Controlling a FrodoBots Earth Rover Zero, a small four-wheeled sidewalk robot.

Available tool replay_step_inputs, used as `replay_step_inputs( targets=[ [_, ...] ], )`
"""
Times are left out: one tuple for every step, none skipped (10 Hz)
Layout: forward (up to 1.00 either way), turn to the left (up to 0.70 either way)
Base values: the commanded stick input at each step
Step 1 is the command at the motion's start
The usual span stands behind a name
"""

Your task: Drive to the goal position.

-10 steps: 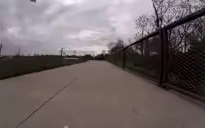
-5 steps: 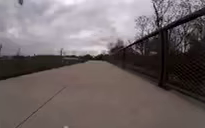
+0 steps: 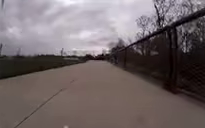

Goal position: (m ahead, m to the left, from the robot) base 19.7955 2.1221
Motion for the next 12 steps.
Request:
replay_step_inputs(
  targets=[
    [1.00, 0.00],
    [1.00, 0.00],
    [1.00, 0.00],
    [1.00, 0.00],
    [1.00, 0.00],
    [1.00, 0.00],
    [1.00, 0.00],
    [1.00, 0.00],
    [1.00, 0.00],
    [1.00, 0.06],
    [1.00, 0.20],
    [1.00, 0.34]
  ],
)
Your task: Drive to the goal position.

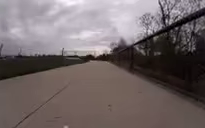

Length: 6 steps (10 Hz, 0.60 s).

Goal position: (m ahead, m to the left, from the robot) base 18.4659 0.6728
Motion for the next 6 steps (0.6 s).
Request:
replay_step_inputs(
  targets=[
    [1.00, 0.13],
    [1.00, 0.00],
    [1.00, 0.00],
    [1.00, 0.00],
    [1.00, 0.00],
    [1.00, 0.00]
  ],
)
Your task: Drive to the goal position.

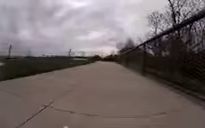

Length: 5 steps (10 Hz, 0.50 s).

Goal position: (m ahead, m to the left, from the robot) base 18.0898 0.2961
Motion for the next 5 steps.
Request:
replay_step_inputs(
  targets=[
    [1.00, 0.00],
    [1.00, 0.00],
    [1.00, 0.00],
    [1.00, 0.00],
    [1.00, 0.00]
  ],
)
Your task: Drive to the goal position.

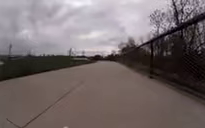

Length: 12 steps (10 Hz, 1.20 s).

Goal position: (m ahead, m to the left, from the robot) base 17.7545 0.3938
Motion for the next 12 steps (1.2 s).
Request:
replay_step_inputs(
  targets=[
    [1.00, 0.00],
    [1.00, 0.00],
    [1.00, 0.00],
    [1.00, 0.00],
    [1.00, 0.00],
    [1.00, 0.00],
    [1.00, 0.00],
    [1.00, 0.00],
    [1.00, 0.00],
    [1.00, 0.00],
    [1.00, 0.00],
    [1.00, 0.00]
  ],
)
